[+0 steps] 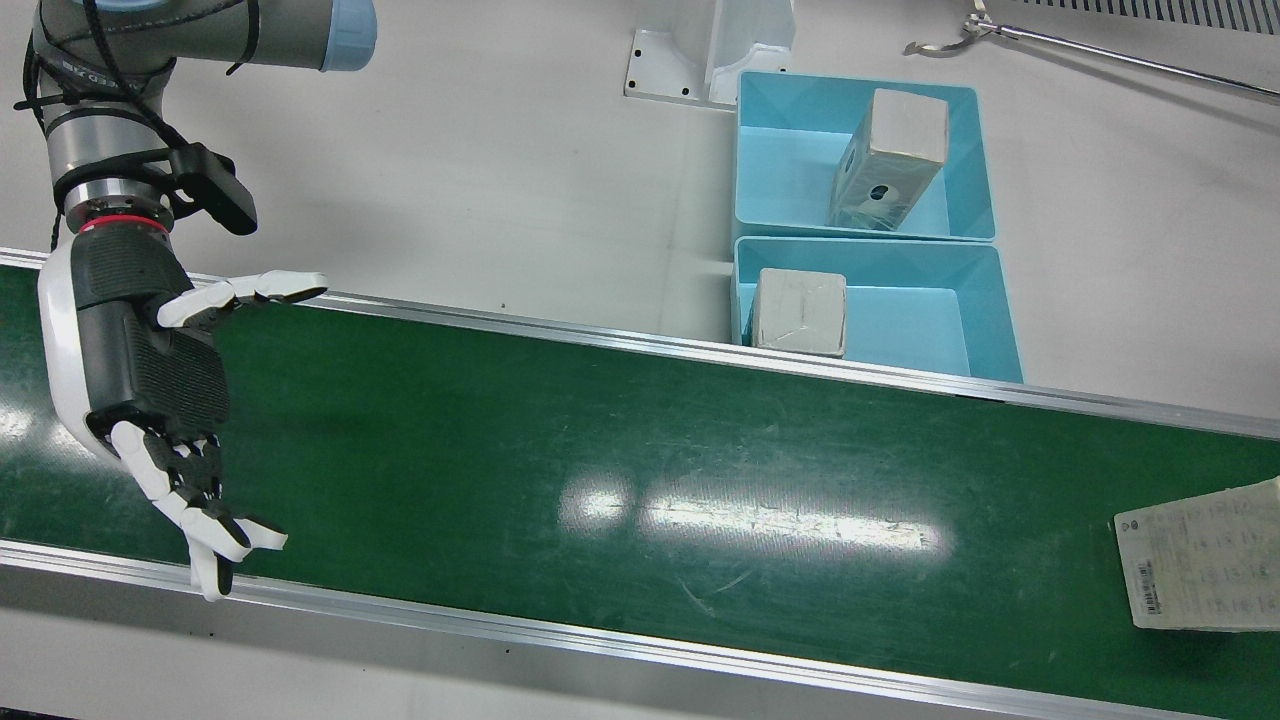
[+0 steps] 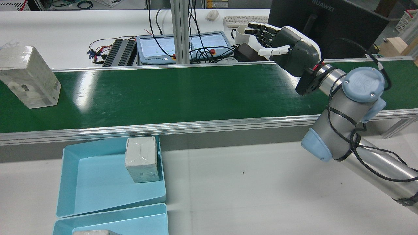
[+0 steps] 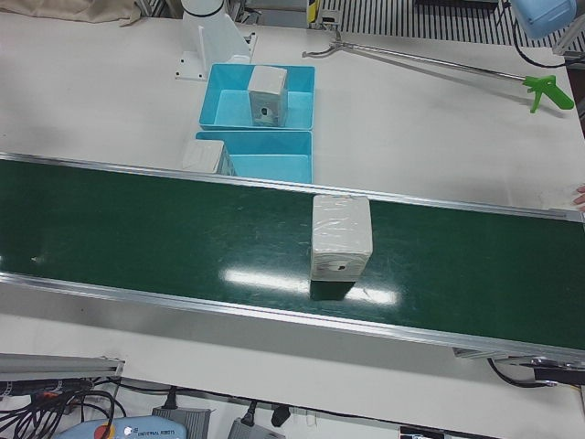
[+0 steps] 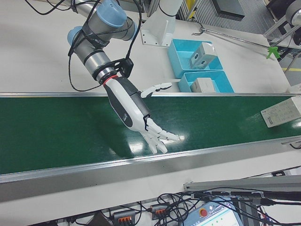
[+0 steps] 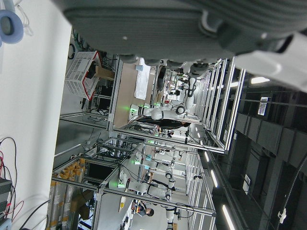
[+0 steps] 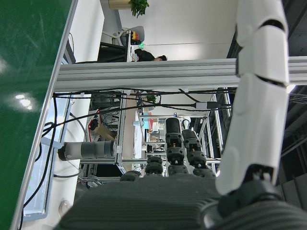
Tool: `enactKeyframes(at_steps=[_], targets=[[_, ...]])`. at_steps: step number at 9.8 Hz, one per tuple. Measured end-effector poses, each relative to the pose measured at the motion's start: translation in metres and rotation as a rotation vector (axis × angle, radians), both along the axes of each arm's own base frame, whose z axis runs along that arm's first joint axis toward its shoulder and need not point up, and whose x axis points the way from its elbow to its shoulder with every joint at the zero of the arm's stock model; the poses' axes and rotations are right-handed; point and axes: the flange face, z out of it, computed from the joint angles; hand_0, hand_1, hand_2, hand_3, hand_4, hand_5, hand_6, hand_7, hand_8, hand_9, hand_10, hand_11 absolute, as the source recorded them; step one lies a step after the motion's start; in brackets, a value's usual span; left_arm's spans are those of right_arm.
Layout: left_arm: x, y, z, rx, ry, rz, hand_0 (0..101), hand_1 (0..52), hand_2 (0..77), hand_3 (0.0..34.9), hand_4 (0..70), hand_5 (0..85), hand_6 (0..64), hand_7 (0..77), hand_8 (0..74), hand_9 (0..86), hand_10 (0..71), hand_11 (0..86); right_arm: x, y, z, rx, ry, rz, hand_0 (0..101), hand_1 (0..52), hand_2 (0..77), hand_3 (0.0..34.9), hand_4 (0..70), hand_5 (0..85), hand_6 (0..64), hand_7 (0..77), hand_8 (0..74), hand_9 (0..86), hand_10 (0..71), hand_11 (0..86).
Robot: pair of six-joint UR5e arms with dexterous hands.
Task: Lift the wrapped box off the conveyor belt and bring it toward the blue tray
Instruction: 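Hold the open right hand above the belt as the wrapped box approaches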
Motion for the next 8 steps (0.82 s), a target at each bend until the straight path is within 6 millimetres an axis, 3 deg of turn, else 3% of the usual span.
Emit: enactKeyframes(at_steps=[8], targets=[[0.0,0.0,0.0,0.0,0.0,0.0,0,0.0,0.5,0.0,0.5,1.1,0.5,0.5,0.5,0.0,0.5,0.5,-0.019,-0.006,0.005,-0.011,-0.001,-0.023,46,12.5,13.1,0.0,10.9,13.6,7.1,20.2,4.4,5.4,0.0,1.1]])
